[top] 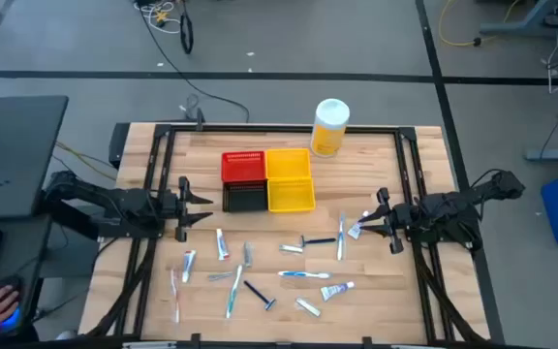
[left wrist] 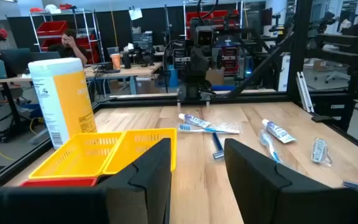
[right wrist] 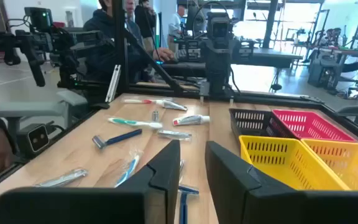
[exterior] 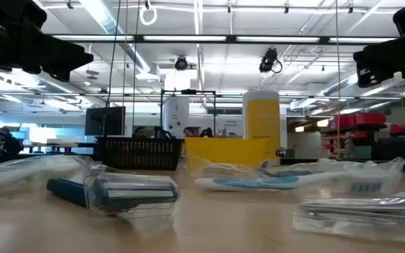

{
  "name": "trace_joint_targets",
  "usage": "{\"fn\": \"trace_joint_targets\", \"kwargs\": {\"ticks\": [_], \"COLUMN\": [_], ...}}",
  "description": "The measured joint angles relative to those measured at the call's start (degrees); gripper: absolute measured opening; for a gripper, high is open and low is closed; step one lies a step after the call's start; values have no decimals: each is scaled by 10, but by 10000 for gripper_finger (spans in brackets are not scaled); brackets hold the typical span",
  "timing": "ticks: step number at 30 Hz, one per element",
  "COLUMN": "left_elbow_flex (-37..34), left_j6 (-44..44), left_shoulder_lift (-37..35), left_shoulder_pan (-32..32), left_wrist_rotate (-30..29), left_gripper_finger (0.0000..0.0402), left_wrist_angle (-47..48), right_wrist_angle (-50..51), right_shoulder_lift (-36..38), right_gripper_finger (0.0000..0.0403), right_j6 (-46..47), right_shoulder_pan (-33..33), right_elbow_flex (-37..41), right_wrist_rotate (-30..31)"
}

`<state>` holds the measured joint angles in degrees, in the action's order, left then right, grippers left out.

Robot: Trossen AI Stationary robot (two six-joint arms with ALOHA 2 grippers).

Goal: Pick & Place Travel size toiletries

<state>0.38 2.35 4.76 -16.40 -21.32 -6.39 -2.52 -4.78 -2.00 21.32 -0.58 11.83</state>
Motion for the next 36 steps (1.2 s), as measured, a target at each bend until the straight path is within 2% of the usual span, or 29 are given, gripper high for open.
{"fn": "trace_joint_targets", "kwargs": {"ticks": [36], "left_elbow_flex": [0], "left_j6": [3], "left_shoulder_lift": [0], "left_shoulder_pan": [0], "left_wrist_rotate": [0], "left_gripper_finger": [160], "left_wrist_angle": [-6], "right_wrist_angle": [0], "right_shoulder_lift": [0], "right_gripper_finger": [87], "right_j6": [-16], "right_shoulder_pan": [0], "right_elbow_flex": [0], "right_wrist_rotate": [0]}}
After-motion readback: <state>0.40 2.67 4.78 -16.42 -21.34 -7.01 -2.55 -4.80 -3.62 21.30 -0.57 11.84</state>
